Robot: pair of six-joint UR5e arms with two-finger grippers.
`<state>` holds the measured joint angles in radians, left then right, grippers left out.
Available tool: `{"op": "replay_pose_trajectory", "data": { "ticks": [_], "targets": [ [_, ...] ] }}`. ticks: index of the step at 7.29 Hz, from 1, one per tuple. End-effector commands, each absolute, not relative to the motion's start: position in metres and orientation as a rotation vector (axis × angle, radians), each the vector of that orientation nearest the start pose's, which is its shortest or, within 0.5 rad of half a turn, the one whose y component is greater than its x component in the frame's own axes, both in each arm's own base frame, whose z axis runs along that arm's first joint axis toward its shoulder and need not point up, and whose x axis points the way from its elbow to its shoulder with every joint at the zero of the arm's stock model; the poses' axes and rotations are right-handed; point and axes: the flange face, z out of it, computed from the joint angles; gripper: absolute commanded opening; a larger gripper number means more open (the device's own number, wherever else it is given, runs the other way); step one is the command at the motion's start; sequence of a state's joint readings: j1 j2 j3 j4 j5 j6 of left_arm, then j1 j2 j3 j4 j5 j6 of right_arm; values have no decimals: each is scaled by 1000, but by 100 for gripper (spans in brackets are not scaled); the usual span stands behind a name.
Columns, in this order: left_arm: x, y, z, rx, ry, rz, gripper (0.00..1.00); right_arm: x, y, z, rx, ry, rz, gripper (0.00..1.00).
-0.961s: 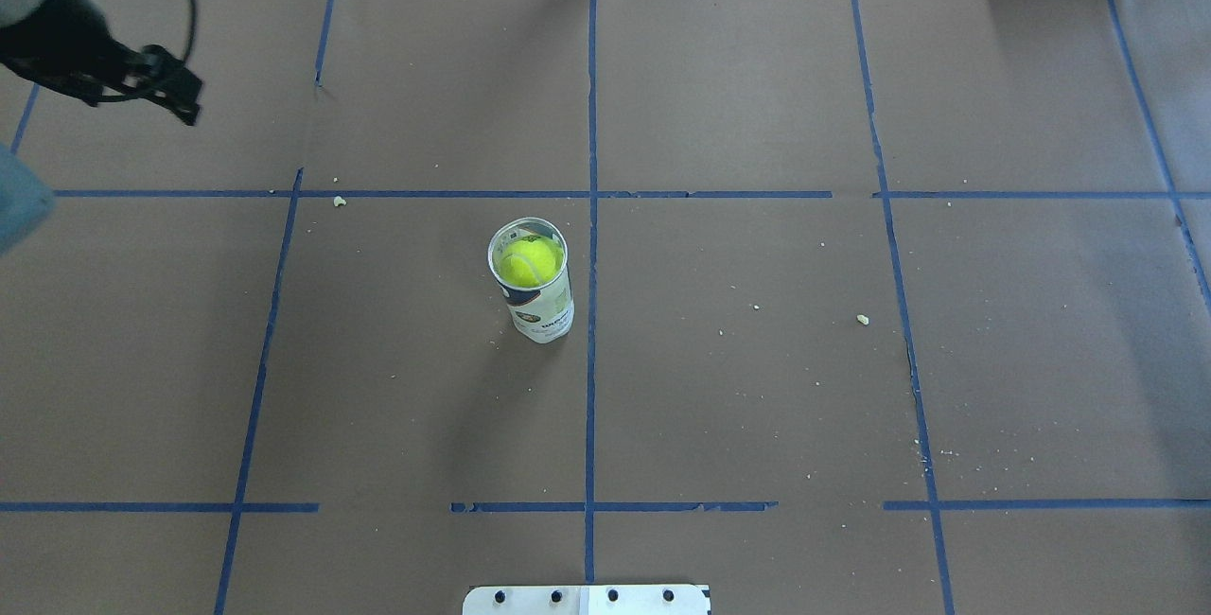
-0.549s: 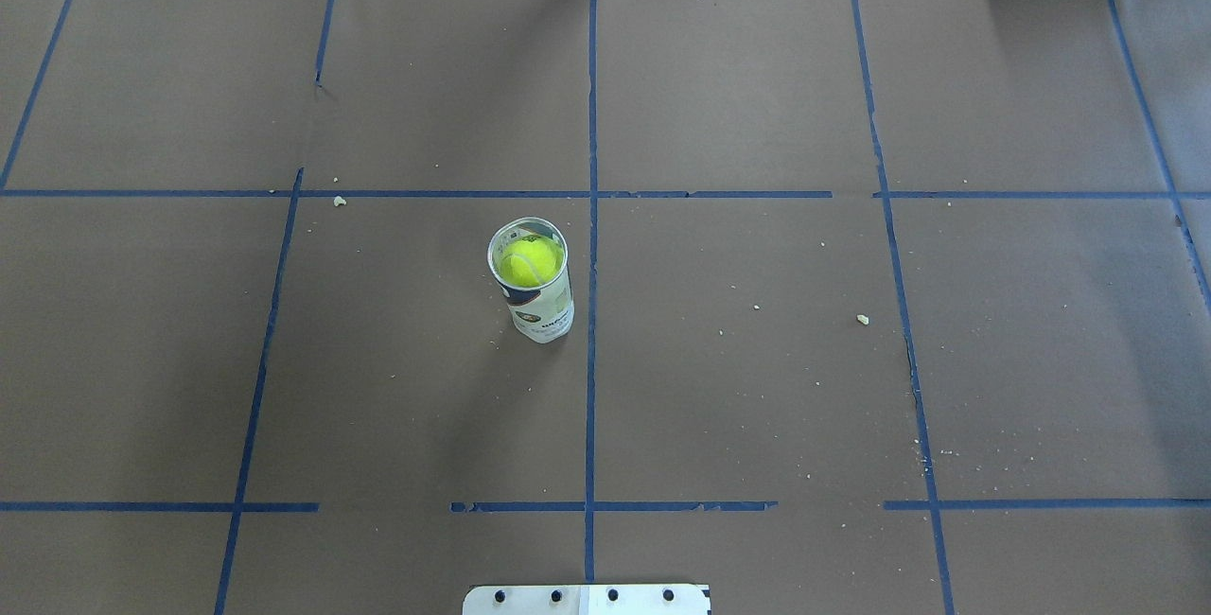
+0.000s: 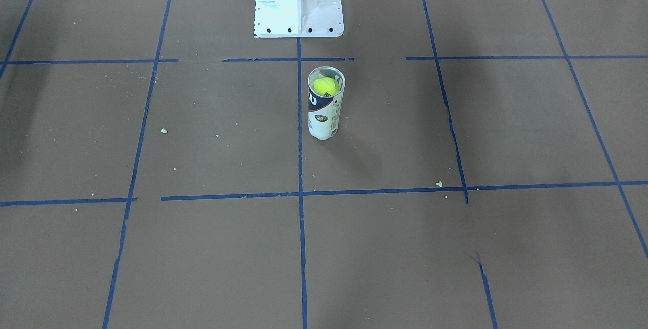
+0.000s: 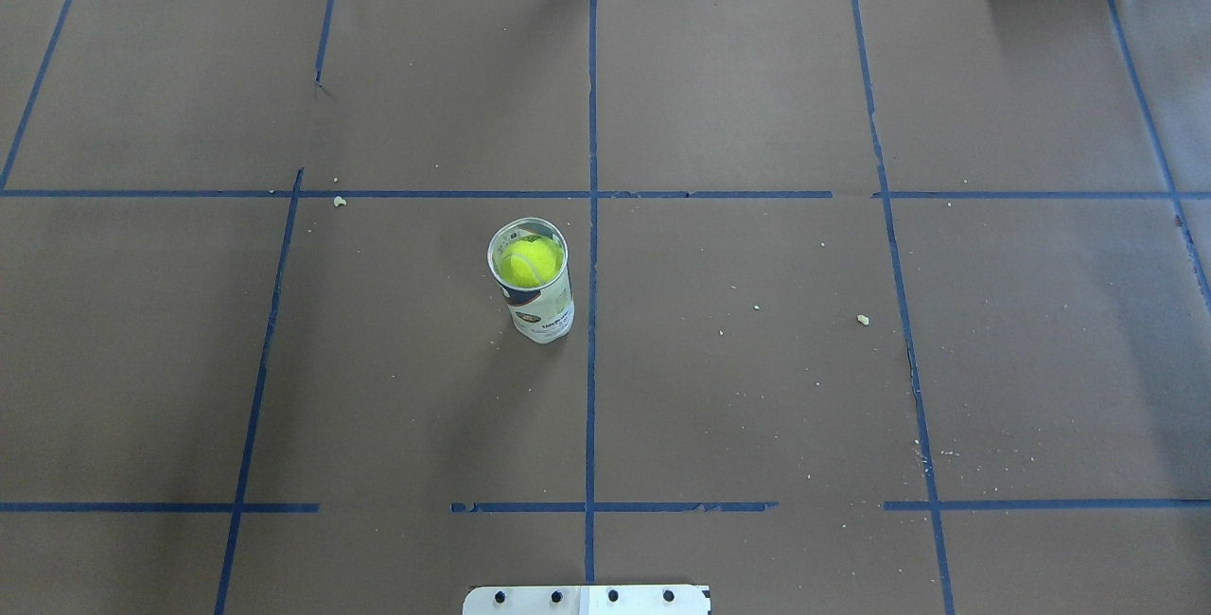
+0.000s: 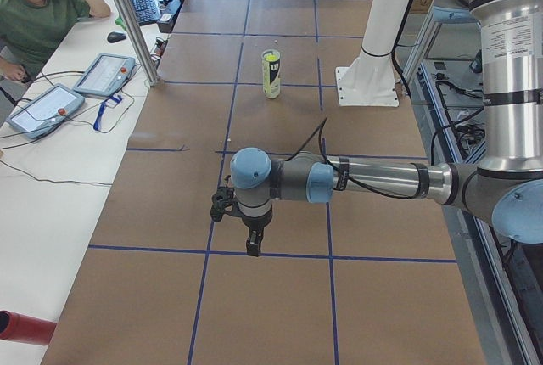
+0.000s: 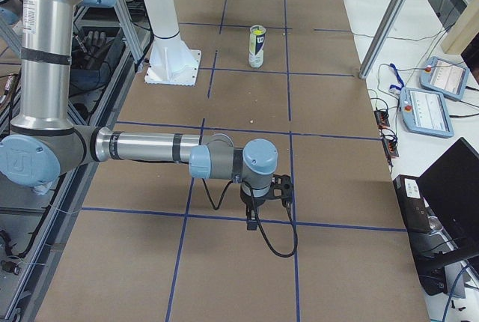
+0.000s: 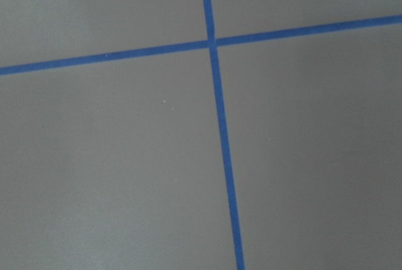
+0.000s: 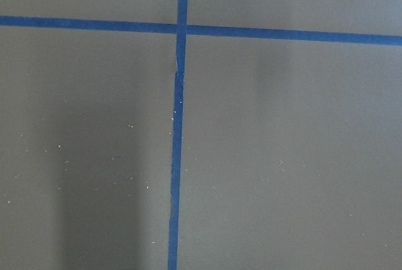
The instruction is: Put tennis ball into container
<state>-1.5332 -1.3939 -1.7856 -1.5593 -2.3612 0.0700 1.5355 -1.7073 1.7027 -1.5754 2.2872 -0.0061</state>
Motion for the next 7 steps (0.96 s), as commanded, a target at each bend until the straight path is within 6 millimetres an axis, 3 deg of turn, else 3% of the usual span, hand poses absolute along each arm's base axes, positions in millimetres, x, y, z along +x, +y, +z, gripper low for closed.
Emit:
{"op": "replay_pose_trajectory", "data": {
  "ticks": [1, 4, 7],
  "targets": [
    [-45, -415, 633, 37, 888, 97, 100, 52, -435, 661, -19, -718, -36, 100],
    [-62, -424, 624, 63, 883, 59, 100, 53, -435, 661, -19, -716, -36, 100],
    [-82, -412, 635, 66, 860, 18, 100, 53, -435, 661, -19, -716, -36, 100]
  ]
}}
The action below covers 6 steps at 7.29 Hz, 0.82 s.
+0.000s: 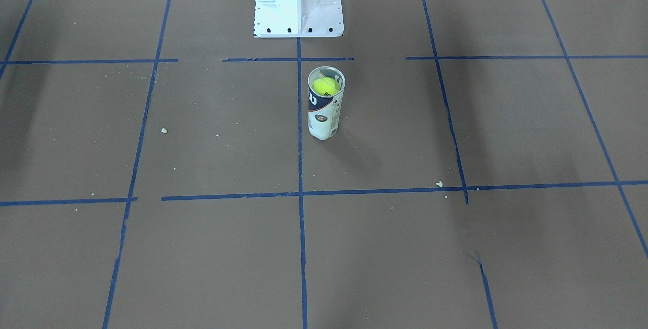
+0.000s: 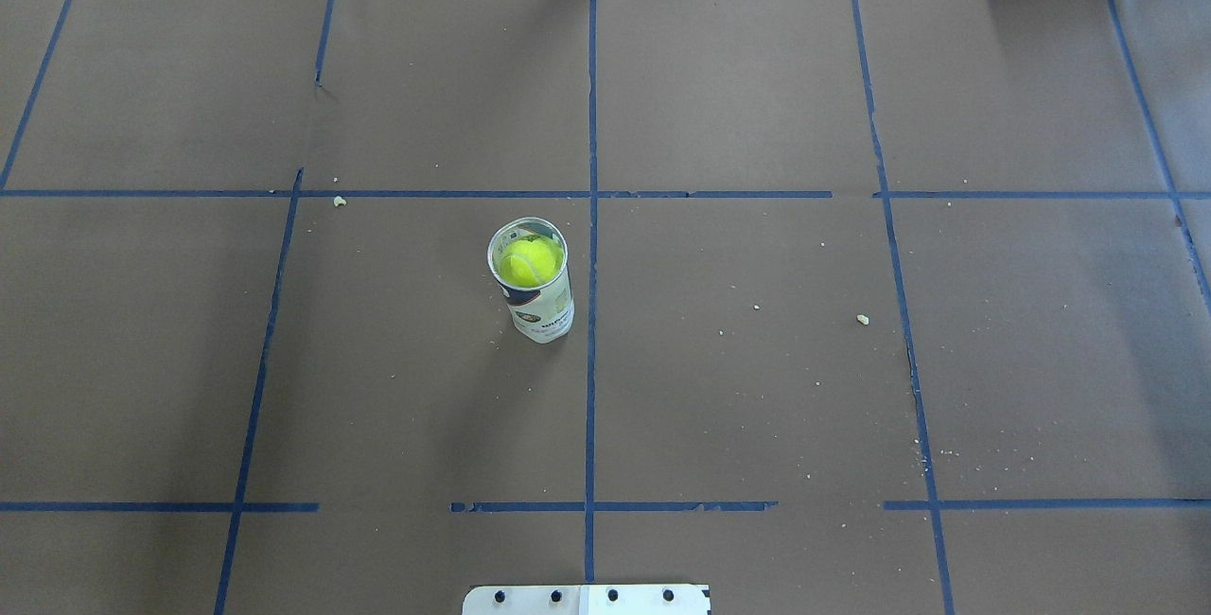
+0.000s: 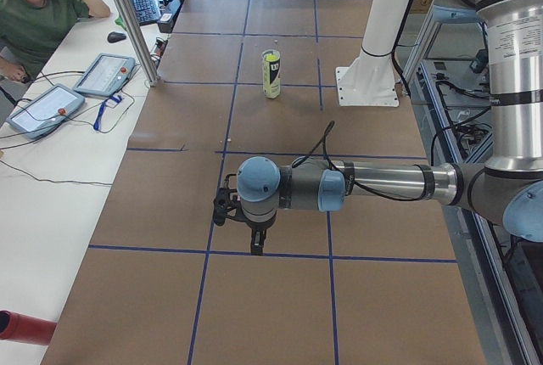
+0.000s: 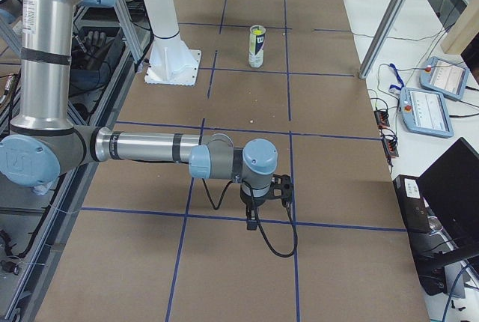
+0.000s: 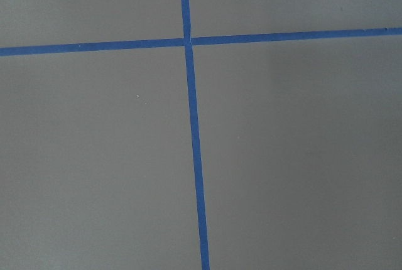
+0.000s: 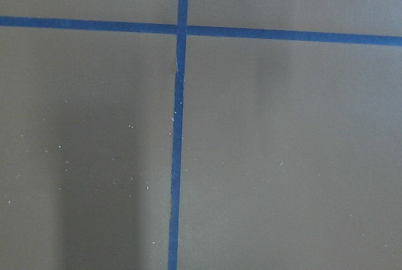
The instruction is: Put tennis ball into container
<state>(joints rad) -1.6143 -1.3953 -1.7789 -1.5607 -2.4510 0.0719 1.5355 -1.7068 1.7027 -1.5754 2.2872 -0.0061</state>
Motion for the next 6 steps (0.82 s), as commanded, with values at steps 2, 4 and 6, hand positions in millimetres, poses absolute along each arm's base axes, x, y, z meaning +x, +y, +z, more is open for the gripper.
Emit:
{"op": "replay_pose_trajectory", "data": {
  "ticks": [2, 4, 6],
  "targets": [
    [-83, -405, 651, 34, 829, 5, 100, 53, -435, 661, -19, -716, -36, 100],
    [-83, -406, 642, 51, 825, 12, 100, 53, -435, 661, -19, -716, -36, 100],
    [-84, -408, 633, 69, 826, 19, 100, 53, -435, 661, -19, -716, -36, 100]
  ]
}}
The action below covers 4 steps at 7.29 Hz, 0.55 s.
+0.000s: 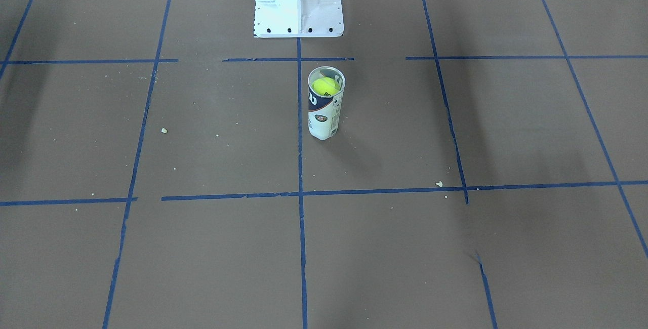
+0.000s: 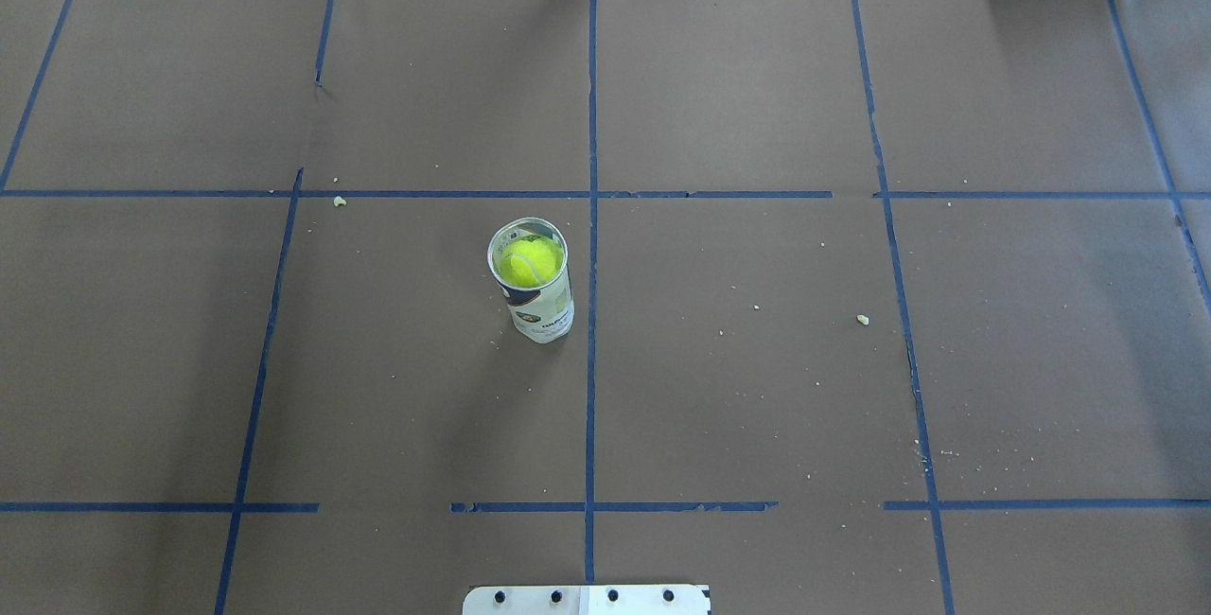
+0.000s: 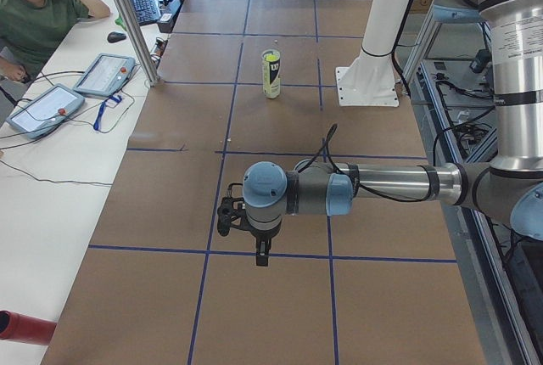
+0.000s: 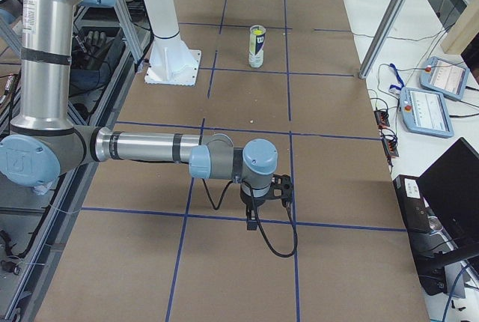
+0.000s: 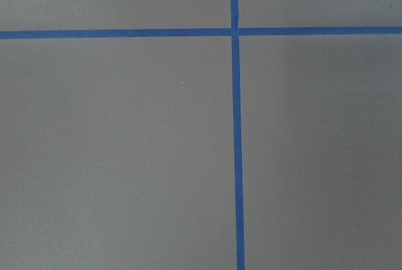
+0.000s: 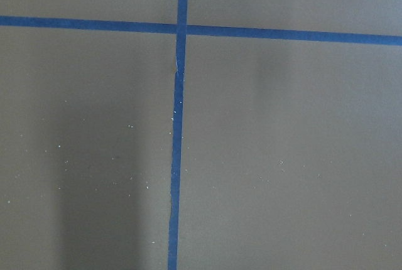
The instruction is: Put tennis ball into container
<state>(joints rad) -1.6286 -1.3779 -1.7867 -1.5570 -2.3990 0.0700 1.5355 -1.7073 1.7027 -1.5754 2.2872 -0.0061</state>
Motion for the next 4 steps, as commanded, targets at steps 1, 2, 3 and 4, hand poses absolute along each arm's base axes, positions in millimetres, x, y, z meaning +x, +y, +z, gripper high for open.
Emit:
{"op": "replay_pose_trajectory", "data": {
  "ticks": [1, 2, 3, 4],
  "targets": [
    [-83, -407, 636, 62, 826, 16, 100, 53, -435, 661, -19, -716, -36, 100],
    [-84, -407, 635, 64, 826, 15, 100, 53, -435, 661, -19, -716, -36, 100],
    [-84, -407, 635, 64, 826, 15, 100, 53, -435, 661, -19, -716, -36, 100],
    [-84, -407, 636, 63, 826, 15, 100, 53, -435, 661, -19, -716, -36, 100]
  ]
}}
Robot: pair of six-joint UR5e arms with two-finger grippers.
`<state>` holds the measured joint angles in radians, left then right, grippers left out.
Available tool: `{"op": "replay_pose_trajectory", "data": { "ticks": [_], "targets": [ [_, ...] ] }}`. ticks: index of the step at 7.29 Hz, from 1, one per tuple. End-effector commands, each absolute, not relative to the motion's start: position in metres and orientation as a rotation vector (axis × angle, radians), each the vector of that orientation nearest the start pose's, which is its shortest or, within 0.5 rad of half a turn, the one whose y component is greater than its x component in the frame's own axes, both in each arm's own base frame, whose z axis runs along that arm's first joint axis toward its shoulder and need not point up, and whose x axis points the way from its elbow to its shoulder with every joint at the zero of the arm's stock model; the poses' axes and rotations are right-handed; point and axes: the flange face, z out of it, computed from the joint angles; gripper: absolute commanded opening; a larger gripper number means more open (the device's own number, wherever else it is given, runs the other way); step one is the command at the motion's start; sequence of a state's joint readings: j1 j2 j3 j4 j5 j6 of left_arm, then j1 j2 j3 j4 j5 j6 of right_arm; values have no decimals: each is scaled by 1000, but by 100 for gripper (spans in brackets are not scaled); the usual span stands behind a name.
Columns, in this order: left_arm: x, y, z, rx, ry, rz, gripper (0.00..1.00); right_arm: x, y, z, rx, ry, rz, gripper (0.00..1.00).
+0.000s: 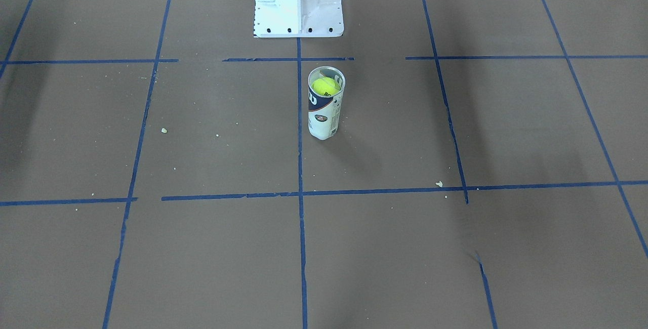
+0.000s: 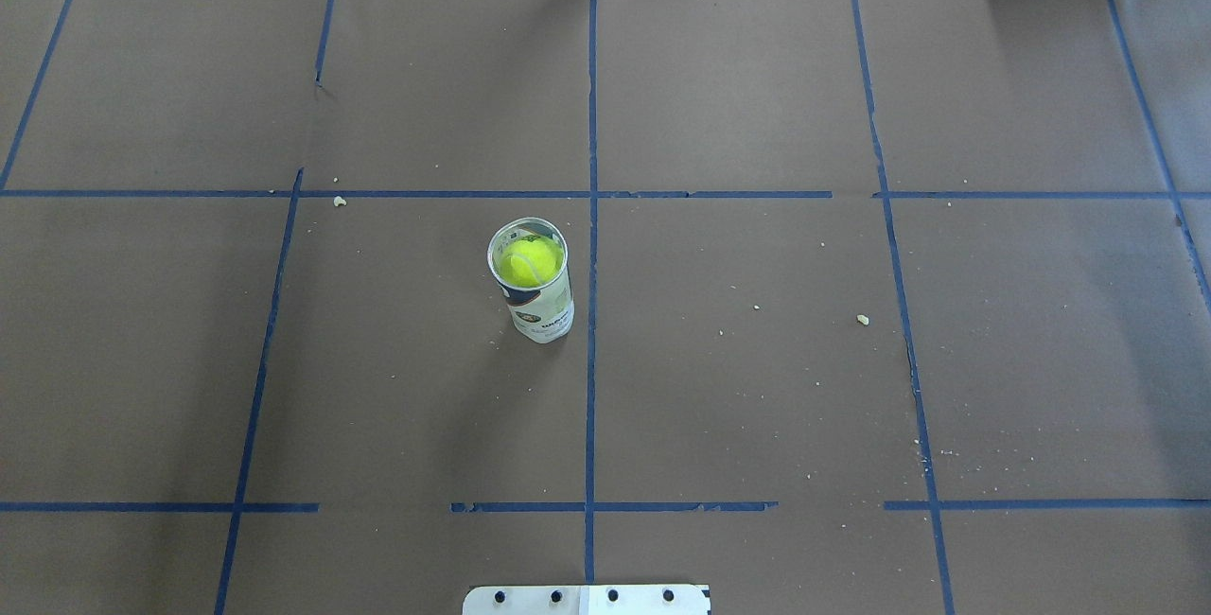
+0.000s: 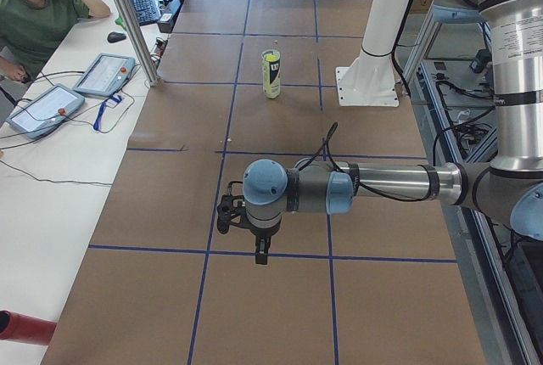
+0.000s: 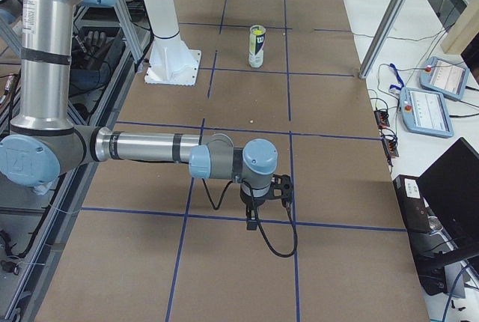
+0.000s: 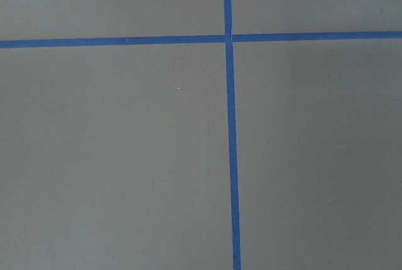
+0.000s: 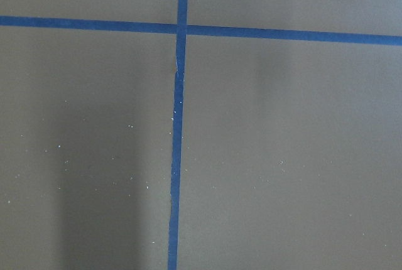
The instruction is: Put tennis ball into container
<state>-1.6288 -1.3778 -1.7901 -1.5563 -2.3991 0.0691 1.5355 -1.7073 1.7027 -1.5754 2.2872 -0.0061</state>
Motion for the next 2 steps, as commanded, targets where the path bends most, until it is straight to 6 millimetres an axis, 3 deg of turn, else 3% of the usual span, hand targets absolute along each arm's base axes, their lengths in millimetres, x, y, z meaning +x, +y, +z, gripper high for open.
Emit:
{"op": "replay_pose_trajectory", "data": {
  "ticks": [1, 2],
  "targets": [
    [-84, -407, 636, 63, 826, 15, 100, 53, -435, 661, -19, -716, -36, 100],
    [-84, -407, 636, 63, 825, 15, 100, 53, -435, 661, -19, -716, -36, 100]
  ]
}}
